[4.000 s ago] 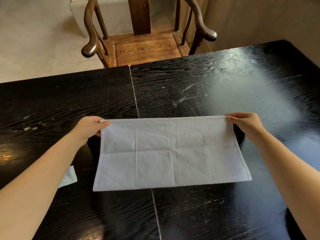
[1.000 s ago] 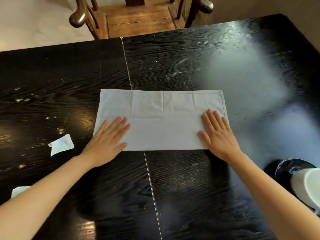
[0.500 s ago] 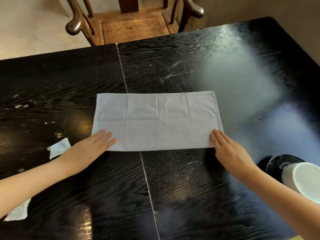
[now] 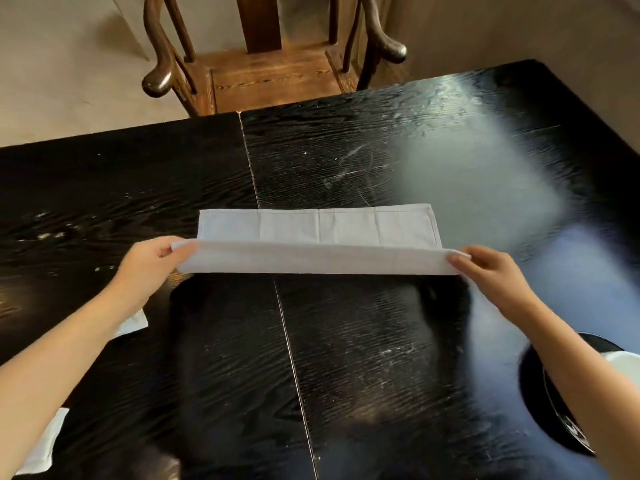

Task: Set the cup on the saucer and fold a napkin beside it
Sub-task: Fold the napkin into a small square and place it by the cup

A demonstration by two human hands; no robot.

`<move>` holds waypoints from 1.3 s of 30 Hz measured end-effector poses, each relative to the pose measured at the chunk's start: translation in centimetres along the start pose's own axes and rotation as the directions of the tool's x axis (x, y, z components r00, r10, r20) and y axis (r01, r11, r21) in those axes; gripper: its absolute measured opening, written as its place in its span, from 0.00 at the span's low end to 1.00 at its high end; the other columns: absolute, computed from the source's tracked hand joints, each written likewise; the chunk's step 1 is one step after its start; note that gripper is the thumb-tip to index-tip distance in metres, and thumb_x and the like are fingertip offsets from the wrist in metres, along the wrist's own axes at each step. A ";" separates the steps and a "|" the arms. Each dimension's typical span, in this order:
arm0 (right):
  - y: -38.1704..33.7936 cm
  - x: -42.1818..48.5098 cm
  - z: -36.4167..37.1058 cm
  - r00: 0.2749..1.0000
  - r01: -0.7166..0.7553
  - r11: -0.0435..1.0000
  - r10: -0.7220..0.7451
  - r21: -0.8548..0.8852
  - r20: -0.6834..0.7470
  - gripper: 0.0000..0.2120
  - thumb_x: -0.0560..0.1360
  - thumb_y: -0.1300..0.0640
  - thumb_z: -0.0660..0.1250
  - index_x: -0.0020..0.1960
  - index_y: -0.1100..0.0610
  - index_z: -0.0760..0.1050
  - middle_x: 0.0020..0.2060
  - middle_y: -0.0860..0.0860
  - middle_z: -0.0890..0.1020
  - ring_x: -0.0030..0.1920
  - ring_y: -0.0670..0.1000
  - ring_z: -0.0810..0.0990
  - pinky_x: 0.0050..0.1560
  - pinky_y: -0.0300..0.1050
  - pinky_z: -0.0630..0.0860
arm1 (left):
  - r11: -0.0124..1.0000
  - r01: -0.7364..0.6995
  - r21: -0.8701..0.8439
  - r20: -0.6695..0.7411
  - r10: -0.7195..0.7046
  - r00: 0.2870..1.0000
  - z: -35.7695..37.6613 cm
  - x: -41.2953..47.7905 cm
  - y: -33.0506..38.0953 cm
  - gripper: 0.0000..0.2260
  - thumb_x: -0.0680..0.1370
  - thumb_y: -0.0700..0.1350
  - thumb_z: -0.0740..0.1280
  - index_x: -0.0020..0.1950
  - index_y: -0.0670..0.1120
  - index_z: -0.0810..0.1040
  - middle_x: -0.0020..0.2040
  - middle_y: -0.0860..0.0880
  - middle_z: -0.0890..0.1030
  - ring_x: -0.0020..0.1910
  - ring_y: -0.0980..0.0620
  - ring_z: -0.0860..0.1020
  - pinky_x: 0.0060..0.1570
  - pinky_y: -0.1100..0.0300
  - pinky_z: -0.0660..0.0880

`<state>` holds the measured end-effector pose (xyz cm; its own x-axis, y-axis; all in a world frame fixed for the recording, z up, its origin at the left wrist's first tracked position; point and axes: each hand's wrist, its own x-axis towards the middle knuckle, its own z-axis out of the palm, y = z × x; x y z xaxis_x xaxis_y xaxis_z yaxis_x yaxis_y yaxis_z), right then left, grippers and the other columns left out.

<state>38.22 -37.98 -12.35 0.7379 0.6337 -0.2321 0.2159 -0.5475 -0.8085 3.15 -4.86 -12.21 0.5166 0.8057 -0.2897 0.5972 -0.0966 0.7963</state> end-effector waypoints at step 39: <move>-5.3 9.9 10.9 0.896 0.038 0.703 -0.338 -0.710 -0.287 0.17 0.73 0.64 0.59 0.62 0.60 0.67 0.56 0.60 0.74 0.56 0.62 0.71 0.55 0.55 0.64 | 0.727 0.047 0.685 -0.395 0.317 0.862 8.3 6.4 3.5 0.16 0.80 0.45 0.59 0.67 0.43 0.67 0.62 0.41 0.72 0.60 0.40 0.71 0.58 0.45 0.68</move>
<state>37.40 -22.90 -16.28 0.7719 0.5963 0.2203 0.6337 -0.7490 -0.1931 13.67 -4.88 -15.67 0.3919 0.8951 0.2125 0.8788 -0.4326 0.2013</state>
